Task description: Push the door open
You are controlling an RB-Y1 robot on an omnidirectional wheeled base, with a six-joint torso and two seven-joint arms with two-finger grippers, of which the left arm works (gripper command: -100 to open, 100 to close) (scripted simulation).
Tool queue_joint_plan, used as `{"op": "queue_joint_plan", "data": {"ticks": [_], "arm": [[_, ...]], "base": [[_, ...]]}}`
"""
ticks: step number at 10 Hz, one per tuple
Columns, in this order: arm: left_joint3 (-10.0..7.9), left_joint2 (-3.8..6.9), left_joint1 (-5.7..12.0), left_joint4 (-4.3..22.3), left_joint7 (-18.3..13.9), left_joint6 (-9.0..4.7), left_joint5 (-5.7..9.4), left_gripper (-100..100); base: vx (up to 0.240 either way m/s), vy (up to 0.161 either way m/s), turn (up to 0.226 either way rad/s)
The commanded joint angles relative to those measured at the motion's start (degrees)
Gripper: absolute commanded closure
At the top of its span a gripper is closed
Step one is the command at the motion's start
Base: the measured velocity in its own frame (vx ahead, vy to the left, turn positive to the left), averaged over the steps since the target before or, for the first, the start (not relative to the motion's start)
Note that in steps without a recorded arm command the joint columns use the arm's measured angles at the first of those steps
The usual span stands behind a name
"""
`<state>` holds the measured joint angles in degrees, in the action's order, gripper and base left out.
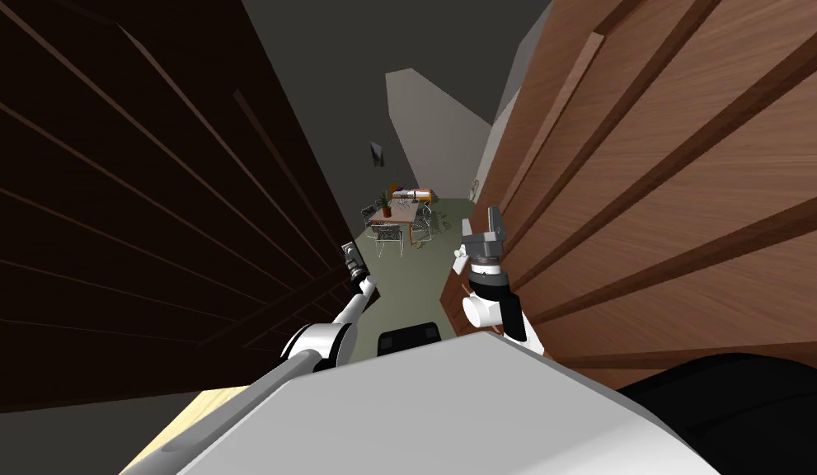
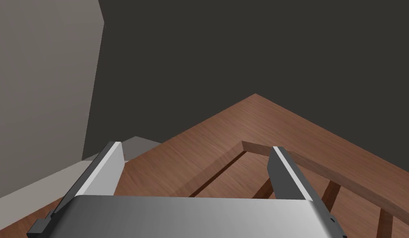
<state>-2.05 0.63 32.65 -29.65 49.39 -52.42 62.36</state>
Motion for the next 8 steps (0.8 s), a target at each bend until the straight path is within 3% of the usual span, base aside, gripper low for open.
{"op": "queue_joint_plan", "data": {"ticks": [1, 2, 4, 5, 6, 7, 8], "arm": [[0.34, -0.58, 0.52, 0.9, 0.8, -1.5, 1.64, -100], [0.65, -1.45, 0.96, 1.6, 1.7, -3.0, 3.38, -100], [0.78, -1.86, 1.13, 1.9, 2.1, -3.59, 4.06, -100], [0.98, -2.58, 1.41, 2.3, 2.6, -4.55, 5.18, -100], [0.91, -2.21, 1.28, 2.2, 2.3, -4.0, 4.58, -100], [0.8, -0.43, 1.25, 2.4, 1.8, -3.9, 4.4, -100], [0.7, 0.4, 1.19, 2.5, 1.5, -3.69, 4.23, -100]], "base": [[-0.098, 0.003, -0.15], [-0.121, -0.003, -0.192], [-0.074, -0.022, -0.102], [-0.045, -0.027, -0.116], [-0.025, -0.012, -0.031], [0.068, 0.049, 0.023], [0.147, 0.105, 0.008]]}}
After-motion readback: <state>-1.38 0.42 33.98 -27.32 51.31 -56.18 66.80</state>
